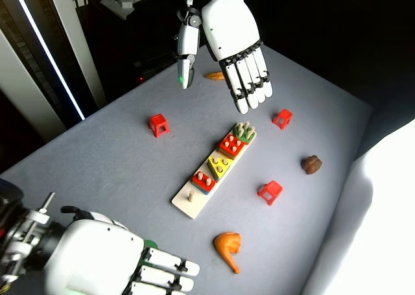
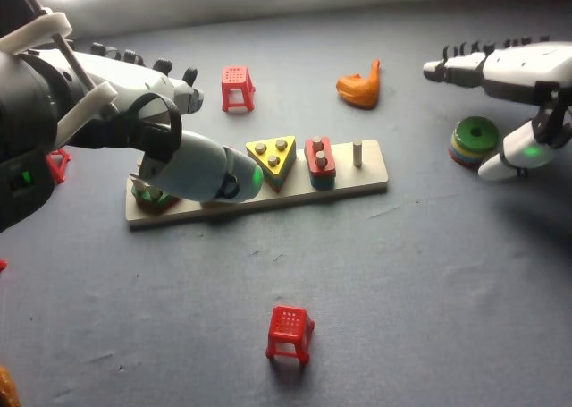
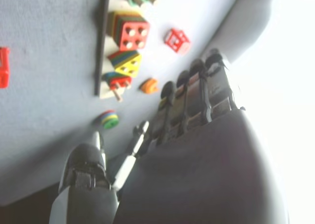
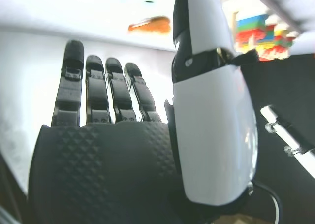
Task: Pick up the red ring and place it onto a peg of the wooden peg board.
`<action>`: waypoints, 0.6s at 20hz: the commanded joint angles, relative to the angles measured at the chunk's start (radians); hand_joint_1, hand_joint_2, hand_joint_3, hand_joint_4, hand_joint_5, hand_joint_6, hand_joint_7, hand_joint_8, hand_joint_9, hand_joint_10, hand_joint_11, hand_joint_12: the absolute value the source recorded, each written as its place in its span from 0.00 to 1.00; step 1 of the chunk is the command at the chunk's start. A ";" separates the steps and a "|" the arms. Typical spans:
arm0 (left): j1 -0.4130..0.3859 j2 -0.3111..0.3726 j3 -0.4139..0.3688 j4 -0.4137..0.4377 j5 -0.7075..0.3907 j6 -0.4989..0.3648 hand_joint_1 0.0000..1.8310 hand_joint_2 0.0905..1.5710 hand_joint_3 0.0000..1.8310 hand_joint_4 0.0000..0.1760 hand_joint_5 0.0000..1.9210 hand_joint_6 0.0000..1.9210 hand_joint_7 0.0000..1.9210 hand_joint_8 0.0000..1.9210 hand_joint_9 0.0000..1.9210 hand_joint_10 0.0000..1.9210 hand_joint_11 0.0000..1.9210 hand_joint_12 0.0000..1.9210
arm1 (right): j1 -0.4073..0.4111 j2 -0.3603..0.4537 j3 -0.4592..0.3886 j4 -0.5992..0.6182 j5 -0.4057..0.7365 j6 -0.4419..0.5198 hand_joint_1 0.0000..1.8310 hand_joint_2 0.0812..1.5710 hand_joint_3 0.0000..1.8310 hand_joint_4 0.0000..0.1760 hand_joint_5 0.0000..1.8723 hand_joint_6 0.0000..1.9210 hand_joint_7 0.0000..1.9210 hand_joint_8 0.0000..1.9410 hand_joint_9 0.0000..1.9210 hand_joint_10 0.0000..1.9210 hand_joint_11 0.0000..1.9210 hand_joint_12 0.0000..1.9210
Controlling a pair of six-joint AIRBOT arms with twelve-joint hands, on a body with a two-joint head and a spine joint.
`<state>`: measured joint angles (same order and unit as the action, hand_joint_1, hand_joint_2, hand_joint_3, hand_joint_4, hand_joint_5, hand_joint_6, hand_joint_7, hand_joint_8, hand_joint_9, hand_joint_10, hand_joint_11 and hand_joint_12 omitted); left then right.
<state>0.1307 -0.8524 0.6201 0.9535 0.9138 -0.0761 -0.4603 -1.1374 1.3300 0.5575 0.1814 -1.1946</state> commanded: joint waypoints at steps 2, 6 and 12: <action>-0.012 -0.001 -0.005 0.072 -0.018 0.002 0.00 0.70 0.00 0.00 0.01 0.00 0.00 0.00 0.00 0.00 0.00 0.00 | -0.004 -0.009 0.031 -0.002 0.103 -0.001 0.68 0.59 0.00 0.00 0.03 0.00 0.00 0.00 0.00 0.00 0.00 0.30; -0.025 -0.002 -0.013 0.061 0.025 -0.007 0.00 0.70 0.00 0.00 0.01 0.00 0.00 0.00 0.00 0.00 0.00 0.00 | -0.017 -0.028 0.051 -0.002 0.104 -0.005 0.67 0.62 0.01 0.00 0.04 0.00 0.02 0.00 0.03 0.01 0.00 0.36; -0.027 -0.003 0.004 0.063 0.000 -0.007 0.00 0.70 0.00 0.00 0.02 0.01 0.01 0.00 0.00 0.00 0.01 0.00 | -0.030 -0.029 0.051 -0.002 0.098 -0.014 0.66 0.62 0.00 0.00 0.33 0.02 0.35 0.01 0.33 0.04 0.07 0.63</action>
<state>0.1181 -0.8524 0.6224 0.9459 0.9417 -0.0837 -0.4911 -1.1740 1.3769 0.5571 0.2016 -1.2068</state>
